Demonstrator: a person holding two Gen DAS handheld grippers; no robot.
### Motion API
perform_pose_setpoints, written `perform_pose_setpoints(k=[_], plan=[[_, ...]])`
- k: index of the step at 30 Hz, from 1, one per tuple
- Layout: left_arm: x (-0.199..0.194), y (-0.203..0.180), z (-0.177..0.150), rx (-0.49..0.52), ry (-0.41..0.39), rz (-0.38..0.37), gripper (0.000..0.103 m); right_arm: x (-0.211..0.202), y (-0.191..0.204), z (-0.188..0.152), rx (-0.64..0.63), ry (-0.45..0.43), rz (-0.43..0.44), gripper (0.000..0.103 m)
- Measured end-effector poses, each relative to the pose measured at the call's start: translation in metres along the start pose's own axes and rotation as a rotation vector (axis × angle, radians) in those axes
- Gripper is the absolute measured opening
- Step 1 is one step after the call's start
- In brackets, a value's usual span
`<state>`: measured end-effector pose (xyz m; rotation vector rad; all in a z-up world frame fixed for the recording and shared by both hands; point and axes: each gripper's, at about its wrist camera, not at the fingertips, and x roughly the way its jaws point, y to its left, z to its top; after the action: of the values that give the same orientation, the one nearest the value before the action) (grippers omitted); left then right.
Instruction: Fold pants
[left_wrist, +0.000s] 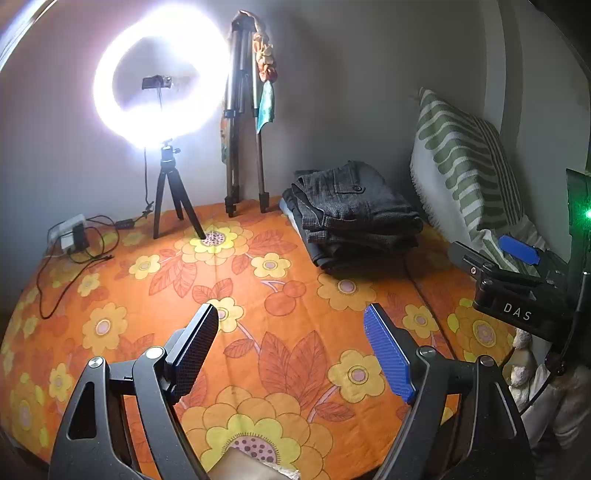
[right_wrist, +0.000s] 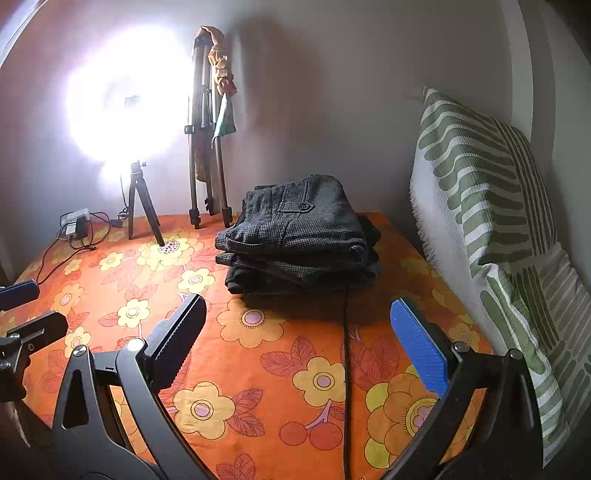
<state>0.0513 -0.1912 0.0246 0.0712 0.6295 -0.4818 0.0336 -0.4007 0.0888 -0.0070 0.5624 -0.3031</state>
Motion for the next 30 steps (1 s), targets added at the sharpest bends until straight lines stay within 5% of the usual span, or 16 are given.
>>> perform_pose_setpoints(k=[30], plan=[[-0.0003,-0.0003,-0.0018,0.001,-0.002,0.002,0.081,0.0008,-0.0029,0.0012,0.0,-0.003,0.002,0.102]])
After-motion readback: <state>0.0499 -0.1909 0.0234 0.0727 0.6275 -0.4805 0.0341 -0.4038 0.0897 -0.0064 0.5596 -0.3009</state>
